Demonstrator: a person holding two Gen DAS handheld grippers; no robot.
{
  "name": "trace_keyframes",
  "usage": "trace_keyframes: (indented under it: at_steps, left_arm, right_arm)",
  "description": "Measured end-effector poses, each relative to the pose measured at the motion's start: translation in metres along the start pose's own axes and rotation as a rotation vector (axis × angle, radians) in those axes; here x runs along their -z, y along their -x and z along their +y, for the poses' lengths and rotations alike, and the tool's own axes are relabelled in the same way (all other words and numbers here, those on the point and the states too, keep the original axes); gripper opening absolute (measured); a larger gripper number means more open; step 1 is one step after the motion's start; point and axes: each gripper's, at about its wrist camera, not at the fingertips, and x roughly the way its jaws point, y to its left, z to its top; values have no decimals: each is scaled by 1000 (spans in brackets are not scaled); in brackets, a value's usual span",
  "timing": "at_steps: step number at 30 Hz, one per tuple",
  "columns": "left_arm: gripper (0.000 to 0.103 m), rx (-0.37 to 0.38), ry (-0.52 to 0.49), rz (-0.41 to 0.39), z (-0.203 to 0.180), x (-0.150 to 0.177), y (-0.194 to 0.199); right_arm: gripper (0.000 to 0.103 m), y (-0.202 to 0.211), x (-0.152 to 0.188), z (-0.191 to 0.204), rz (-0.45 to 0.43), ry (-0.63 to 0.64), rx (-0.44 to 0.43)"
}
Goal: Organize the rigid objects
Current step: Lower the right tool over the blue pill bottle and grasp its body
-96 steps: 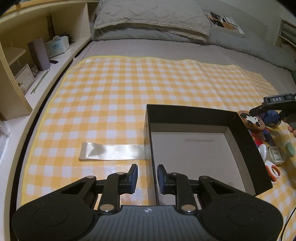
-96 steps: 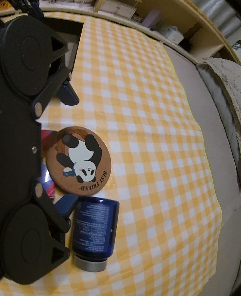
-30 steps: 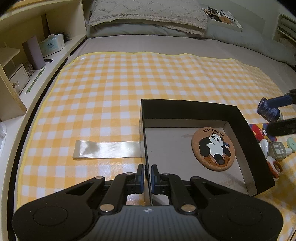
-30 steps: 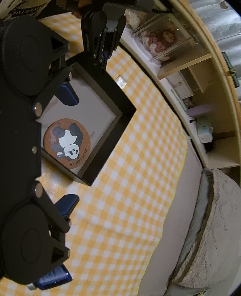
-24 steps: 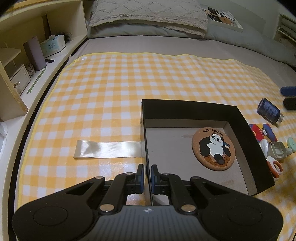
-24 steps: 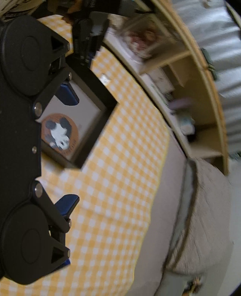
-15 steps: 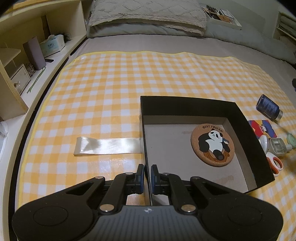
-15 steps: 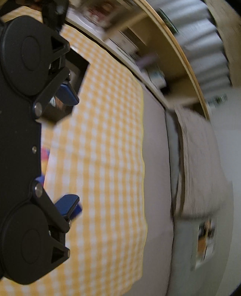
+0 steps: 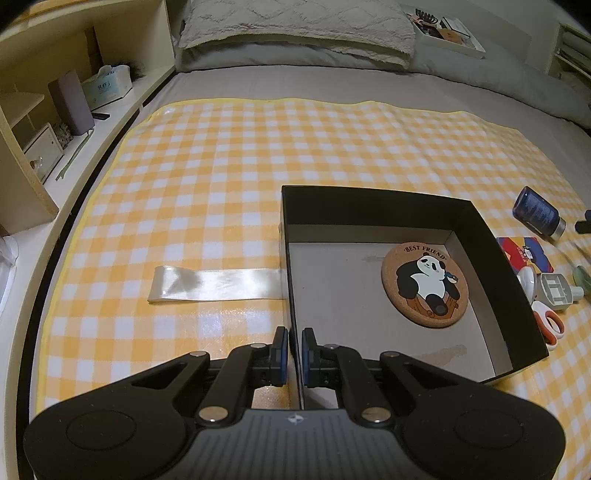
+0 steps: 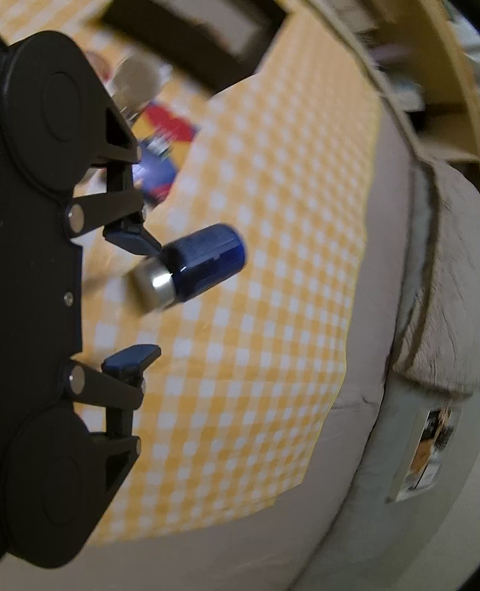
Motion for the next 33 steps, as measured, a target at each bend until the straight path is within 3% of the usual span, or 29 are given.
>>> trace_keyframes:
  at_steps: [5, 13, 17, 21, 33]
  left_arm:
    - [8, 0, 6, 5, 0, -2, -2]
    - [9, 13, 18, 11, 1, -3, -6]
    - [9, 16, 21, 18, 1, -3, -8]
    - [10, 17, 22, 18, 0, -4, -8]
    - [10, 14, 22, 18, -1, -3, -9]
  right_arm:
    - [54, -14, 6, 8, 4, 157, 4]
    - [53, -31, 11, 15, 1, 292, -31]
    - [51, -40, 12, 18, 4, 316, -44]
    - [41, -44, 10, 22, 2, 342, -53]
    - [40, -5, 4, 21, -19, 267, -153]
